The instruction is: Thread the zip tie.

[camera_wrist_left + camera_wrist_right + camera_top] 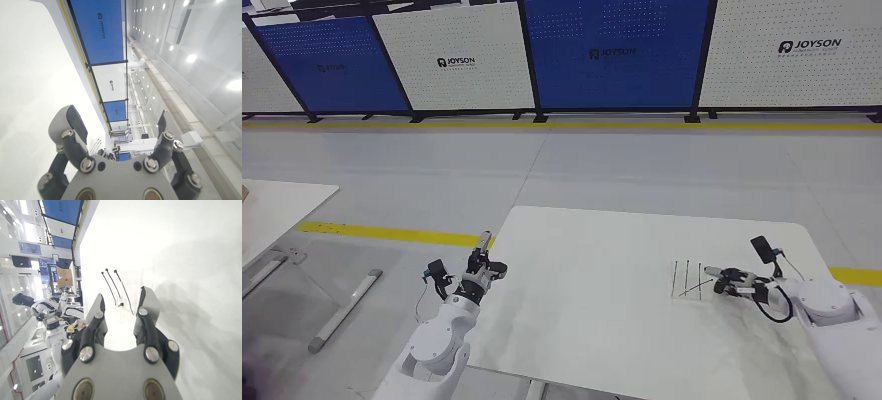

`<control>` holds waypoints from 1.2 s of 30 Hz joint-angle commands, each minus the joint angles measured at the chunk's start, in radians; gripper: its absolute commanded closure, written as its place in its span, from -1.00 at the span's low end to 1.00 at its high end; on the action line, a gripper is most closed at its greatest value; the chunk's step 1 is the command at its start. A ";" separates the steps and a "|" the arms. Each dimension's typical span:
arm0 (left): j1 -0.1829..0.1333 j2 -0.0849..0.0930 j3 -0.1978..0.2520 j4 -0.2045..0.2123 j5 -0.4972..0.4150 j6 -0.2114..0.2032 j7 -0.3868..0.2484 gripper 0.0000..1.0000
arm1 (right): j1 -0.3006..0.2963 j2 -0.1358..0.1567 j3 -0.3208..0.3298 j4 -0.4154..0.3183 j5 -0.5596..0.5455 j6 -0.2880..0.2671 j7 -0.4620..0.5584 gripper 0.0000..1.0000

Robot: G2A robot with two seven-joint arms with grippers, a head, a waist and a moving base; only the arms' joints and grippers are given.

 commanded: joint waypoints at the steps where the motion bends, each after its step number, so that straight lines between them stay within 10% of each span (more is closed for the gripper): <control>1: 0.000 0.000 0.000 0.000 0.000 0.000 0.000 -1.00 | 0.000 -0.001 -0.001 0.003 0.000 -0.003 -0.001 0.26; 14: 0.000 0.000 0.000 0.000 0.000 0.000 0.000 -1.00 | 0.003 -0.005 -0.006 0.016 0.004 -0.012 -0.003 0.52; 20: 0.000 0.000 0.000 0.000 0.000 0.000 0.000 -1.00 | 0.004 -0.007 -0.009 0.021 0.003 -0.011 0.000 0.98; 36: 0.000 0.000 0.000 0.000 0.000 0.000 0.000 -1.00 | -0.026 0.011 0.052 0.002 0.059 -0.076 0.001 1.00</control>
